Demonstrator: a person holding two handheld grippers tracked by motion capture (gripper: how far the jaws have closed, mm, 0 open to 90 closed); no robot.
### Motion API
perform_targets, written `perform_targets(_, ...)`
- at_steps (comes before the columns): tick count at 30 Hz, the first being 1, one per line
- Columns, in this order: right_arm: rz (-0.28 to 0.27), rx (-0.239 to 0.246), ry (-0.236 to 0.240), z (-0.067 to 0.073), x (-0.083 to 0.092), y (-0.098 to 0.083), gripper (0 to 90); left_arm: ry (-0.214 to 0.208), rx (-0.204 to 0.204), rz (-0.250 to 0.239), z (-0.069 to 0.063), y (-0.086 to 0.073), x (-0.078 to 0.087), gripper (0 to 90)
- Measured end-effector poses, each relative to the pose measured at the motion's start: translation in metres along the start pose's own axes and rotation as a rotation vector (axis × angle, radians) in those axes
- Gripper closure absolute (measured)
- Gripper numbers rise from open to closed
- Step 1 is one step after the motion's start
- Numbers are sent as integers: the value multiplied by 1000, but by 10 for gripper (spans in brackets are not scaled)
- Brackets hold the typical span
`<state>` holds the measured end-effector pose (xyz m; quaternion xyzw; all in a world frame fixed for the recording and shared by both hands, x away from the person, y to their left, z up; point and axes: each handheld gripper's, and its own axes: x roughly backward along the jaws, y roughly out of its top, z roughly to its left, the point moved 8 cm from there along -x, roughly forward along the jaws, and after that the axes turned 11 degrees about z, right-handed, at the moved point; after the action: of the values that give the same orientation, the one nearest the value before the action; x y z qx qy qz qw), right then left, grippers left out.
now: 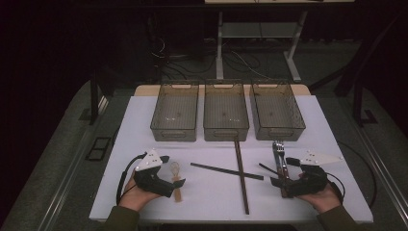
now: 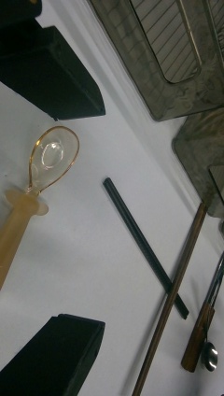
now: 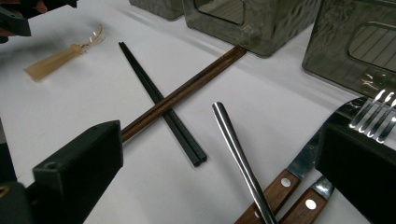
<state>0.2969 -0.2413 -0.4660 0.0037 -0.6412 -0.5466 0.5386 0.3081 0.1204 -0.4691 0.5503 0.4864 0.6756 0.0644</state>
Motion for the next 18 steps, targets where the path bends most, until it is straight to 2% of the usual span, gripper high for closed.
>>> perform_targets(7,12,-4,27,0,0,6,9,-5,9,-15,-1,2,0,0)
perform_targets(12,28,10,21,0,-5,13,9,-1,-3,-12,-2,4,0,0)
perform_targets(18,36,7,31,0,-9,19,57,-12,10,-16,-2,1,-1,0)
